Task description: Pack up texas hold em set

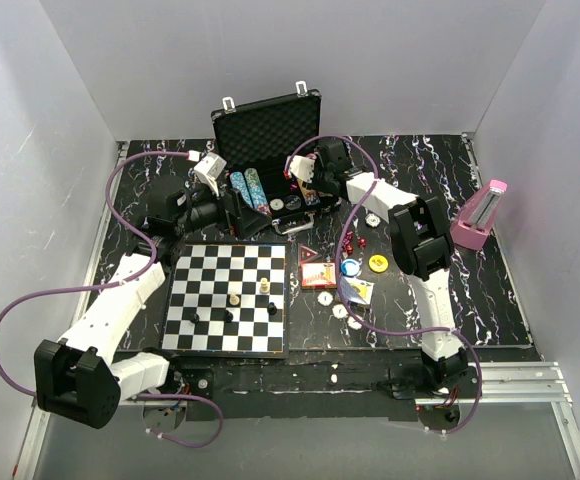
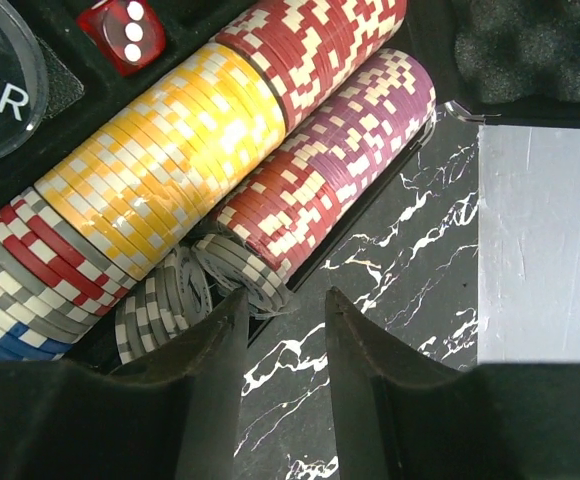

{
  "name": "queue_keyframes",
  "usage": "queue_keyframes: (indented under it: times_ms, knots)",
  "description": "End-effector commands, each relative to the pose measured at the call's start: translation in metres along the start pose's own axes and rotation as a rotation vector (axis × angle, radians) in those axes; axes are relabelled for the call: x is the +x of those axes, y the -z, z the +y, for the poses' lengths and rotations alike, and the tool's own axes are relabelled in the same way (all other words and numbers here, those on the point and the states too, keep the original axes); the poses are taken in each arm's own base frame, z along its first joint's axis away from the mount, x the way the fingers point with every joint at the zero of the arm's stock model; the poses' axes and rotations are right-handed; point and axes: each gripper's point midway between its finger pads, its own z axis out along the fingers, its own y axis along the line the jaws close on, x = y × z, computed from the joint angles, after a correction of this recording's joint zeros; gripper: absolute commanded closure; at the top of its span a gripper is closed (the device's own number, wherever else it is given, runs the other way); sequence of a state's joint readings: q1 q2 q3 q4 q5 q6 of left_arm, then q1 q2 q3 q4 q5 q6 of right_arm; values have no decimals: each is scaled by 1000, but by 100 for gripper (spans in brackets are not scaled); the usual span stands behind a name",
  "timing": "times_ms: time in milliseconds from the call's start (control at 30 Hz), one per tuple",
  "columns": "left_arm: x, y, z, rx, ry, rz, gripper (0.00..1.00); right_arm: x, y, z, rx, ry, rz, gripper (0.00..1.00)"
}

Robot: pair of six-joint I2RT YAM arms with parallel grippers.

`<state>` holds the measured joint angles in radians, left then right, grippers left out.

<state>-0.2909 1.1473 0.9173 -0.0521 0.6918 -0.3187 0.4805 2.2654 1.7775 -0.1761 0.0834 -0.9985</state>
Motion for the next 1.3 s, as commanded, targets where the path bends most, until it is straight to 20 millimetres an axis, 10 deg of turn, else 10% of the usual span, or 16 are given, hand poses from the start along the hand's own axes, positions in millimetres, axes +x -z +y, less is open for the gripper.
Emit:
queue_keyframes:
  times_ms: [0, 1000, 1267]
  knots:
    - [-14, 2, -7, 21, -27, -28, 2, -11, 14, -60, 207, -22, -51, 56]
    - [-14, 3, -9, 27, -28, -31, 2, -38, 67, -68, 179, -186, -196, 49]
    - [-15, 3, -9, 24, -26, -32, 2, -28, 120, -91, 347, -520, -296, 45]
